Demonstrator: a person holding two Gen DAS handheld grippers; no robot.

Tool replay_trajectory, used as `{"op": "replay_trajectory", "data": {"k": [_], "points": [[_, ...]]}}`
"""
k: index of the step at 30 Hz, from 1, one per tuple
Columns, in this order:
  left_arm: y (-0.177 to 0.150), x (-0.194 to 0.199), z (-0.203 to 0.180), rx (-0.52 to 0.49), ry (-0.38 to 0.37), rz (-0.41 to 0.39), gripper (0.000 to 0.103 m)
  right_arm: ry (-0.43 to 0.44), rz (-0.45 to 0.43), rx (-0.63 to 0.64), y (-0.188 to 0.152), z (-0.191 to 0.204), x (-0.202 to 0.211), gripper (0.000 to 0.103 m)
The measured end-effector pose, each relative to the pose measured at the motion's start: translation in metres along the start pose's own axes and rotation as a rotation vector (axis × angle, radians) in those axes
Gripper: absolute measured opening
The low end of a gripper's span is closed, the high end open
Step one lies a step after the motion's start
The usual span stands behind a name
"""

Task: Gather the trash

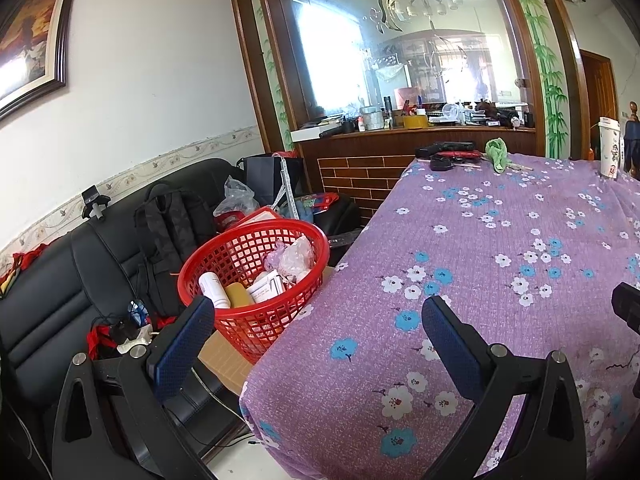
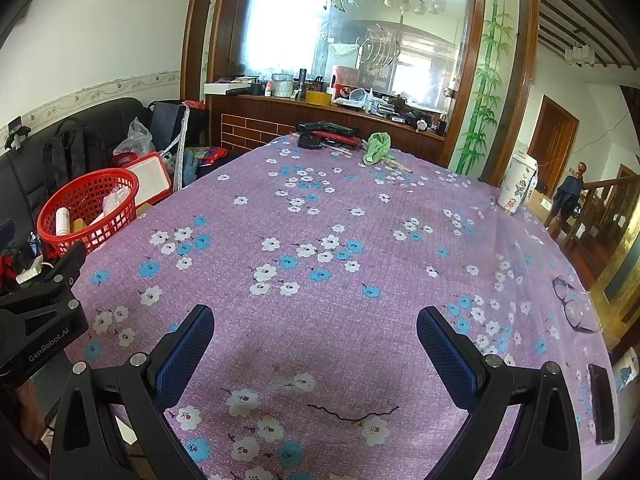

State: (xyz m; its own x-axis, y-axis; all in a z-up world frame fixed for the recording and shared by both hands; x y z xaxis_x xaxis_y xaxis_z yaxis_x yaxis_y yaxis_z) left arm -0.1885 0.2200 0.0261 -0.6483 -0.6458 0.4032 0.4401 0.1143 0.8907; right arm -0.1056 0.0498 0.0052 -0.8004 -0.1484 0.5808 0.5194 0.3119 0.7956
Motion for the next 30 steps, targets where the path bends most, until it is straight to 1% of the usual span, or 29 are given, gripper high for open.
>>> {"op": "replay_trajectory", "data": {"k": [14,16,19,20,22,24,25,26,27,28,30], "points": [[-0.002,-0.003,-0.006,-0.026,-0.015,0.013,0.103,0.013,0.028,-0.024,-0.004,-0.009,-0.01,0.102],[0.0,-0.005,-0.012,-0.039,-0.024,0.018,0.103,0.022,0.057,-0.052,-0.007,-0.02,-0.018,0.102],[0.005,-0.009,-0.032,-0.077,-0.06,0.029,0.103,-0.023,0.087,-0.127,-0.009,-0.053,-0.03,0.102],[0.007,-0.01,-0.042,-0.09,-0.079,0.036,0.103,-0.037,0.099,-0.156,-0.01,-0.067,-0.034,0.102],[0.011,-0.014,-0.073,-0.142,-0.153,0.066,0.103,-0.068,0.141,-0.194,-0.014,-0.093,-0.043,0.102],[0.014,-0.019,-0.105,-0.182,-0.226,0.101,0.103,-0.116,0.158,-0.243,-0.018,-0.121,-0.05,0.102],[0.014,-0.021,-0.125,-0.206,-0.276,0.131,0.103,-0.132,0.161,-0.261,-0.019,-0.131,-0.051,0.102],[0.013,-0.024,-0.149,-0.239,-0.335,0.17,0.103,-0.161,0.173,-0.283,-0.023,-0.148,-0.056,0.102],[0.012,-0.026,-0.163,-0.251,-0.362,0.19,0.103,-0.185,0.191,-0.294,-0.026,-0.161,-0.061,0.102],[0.011,-0.029,-0.185,-0.266,-0.407,0.23,0.103,-0.207,0.208,-0.306,-0.031,-0.173,-0.065,0.102],[0.006,-0.035,-0.214,-0.283,-0.465,0.291,0.103,-0.243,0.244,-0.326,-0.04,-0.194,-0.074,0.102]]}}
Point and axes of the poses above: each gripper's, at about its wrist camera, not at the fingertips, and x roughly against the way its jaws point, z to its left, y to its top, the point moved 9 cm from there along -x, roughly the way its jaws point, and after that the axes turned 1 degree about y, right-handed, at the moved point
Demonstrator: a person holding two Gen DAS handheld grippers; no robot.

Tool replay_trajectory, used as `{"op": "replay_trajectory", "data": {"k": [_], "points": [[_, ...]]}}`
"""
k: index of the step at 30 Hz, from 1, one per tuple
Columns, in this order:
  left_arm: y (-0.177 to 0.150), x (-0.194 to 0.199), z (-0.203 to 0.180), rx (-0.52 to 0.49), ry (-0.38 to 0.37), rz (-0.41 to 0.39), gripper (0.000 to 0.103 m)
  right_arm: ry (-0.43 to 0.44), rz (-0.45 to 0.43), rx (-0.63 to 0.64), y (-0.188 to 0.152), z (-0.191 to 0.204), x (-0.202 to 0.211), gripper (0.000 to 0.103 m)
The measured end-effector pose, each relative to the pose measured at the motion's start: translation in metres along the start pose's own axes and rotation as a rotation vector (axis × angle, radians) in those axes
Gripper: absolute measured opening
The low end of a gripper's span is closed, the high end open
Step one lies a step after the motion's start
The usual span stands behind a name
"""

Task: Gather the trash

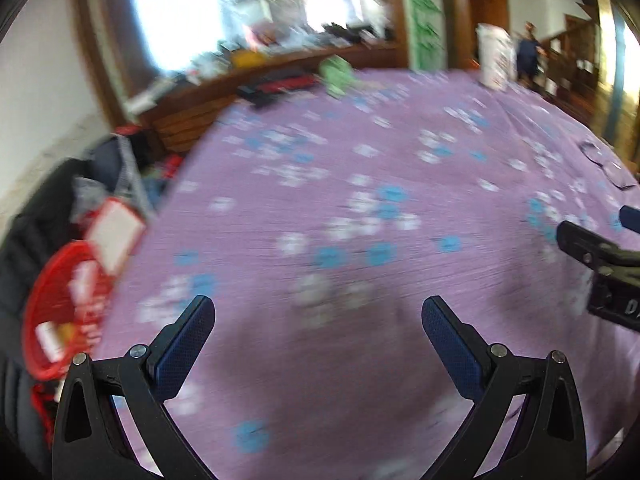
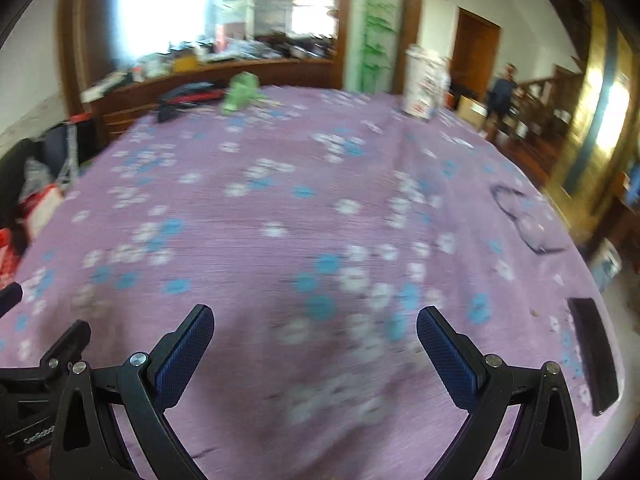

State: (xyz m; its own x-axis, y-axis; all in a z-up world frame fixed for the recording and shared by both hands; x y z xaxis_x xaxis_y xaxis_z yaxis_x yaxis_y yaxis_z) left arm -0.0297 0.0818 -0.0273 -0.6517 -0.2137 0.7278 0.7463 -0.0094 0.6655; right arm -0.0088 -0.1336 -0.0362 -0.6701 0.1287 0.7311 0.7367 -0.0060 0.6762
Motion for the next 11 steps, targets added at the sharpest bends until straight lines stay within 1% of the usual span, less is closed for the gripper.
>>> {"op": "replay_trajectory", "data": {"k": [1,3,5,6,7,9,11], "points": [[0.004,-0.012,-0.014,-0.008,-0.033,0.036,0.103,-0.017,0.017,-0.008,0.0,-0.009,-0.008,0.102],[0.006,-0.029,-0.032,-0.009,-0.056,0.1,0.103,-0.038,0.037,-0.027,0.0,-0.021,-0.019,0.102],[0.005,-0.046,-0.05,-0.009,-0.098,0.166,0.103,-0.044,0.065,-0.045,0.0,-0.031,-0.03,0.102],[0.005,-0.05,-0.055,-0.017,-0.102,0.181,0.103,-0.043,0.072,-0.047,-0.001,-0.031,-0.034,0.102],[0.008,-0.054,-0.06,-0.03,-0.111,0.187,0.102,-0.043,0.087,-0.049,-0.001,-0.033,-0.039,0.102],[0.012,-0.058,-0.066,-0.045,-0.117,0.173,0.103,-0.027,0.115,-0.044,-0.003,-0.031,-0.047,0.102],[0.014,-0.06,-0.068,-0.038,-0.119,0.142,0.103,-0.018,0.127,-0.044,-0.004,-0.031,-0.05,0.102]]}}
Point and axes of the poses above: each gripper's, at about its wrist camera, not at the fingertips, and x roughly against the way its jaws point, z to its left, y to its top, the point moved 9 cm from there along -x, roughly the way its jaws point, and after that the axes turned 1 degree about y, right-handed, at the moved point
